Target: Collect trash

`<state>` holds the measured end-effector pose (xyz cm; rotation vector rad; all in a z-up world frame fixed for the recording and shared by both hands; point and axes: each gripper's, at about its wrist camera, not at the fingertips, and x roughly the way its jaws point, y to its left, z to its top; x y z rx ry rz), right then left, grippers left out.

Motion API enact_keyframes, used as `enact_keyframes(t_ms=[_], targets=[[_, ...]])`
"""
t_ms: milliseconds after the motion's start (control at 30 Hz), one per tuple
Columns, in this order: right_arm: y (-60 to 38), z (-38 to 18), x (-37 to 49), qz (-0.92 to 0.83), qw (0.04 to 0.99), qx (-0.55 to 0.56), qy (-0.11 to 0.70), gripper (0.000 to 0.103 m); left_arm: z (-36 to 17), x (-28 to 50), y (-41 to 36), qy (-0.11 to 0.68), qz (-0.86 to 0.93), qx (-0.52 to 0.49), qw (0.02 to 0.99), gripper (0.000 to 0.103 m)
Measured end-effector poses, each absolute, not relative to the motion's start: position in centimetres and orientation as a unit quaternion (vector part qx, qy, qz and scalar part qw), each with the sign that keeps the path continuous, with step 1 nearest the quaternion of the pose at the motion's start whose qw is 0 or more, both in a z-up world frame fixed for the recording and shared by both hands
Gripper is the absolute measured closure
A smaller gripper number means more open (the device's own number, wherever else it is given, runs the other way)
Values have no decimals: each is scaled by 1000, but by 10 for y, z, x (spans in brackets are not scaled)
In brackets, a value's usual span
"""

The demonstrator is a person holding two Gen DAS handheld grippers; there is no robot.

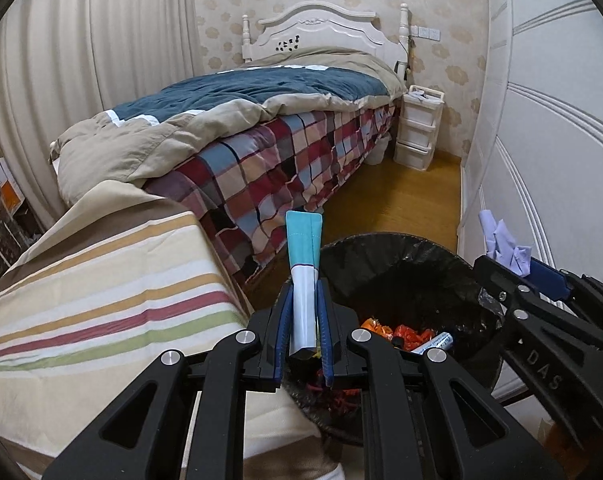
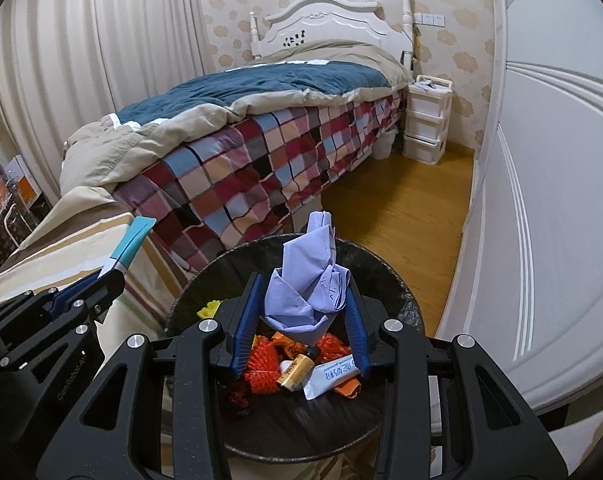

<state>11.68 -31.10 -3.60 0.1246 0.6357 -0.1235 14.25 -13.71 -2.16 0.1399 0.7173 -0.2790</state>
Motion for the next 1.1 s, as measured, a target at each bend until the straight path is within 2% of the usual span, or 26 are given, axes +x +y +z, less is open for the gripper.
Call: enact_keyframes(t_ms=[400,500,567,600,667,767,967,1100], targets=[[-325,-50,136,-77,940,67,326,64,-33,156,-152,362,-129,81,919,88],[-326,-51,137,-80,939,68,327,64,-34,159,-152,364,-127,79,919,84],[-327,-52,138,-82,939,68,328,60,-34,159,-154,363,-125,81,920,73],[-327,-52,138,-83,938,68,328,53,-34,158,-154,362,-124,82,920,69],[-329,-52,137,-88,939,68,325,51,-34,157,-155,359,-123,83,922,53],[-331,-52,134,-93,939,68,324,49,-32,154,-154,351,-118,84,925,37],[-334,-50,127,-107,939,71,320,31,-28,151,-149,342,-107,80,930,26],[-333,-47,123,-118,939,66,317,22,-28,150,-144,340,-97,82,932,22]])
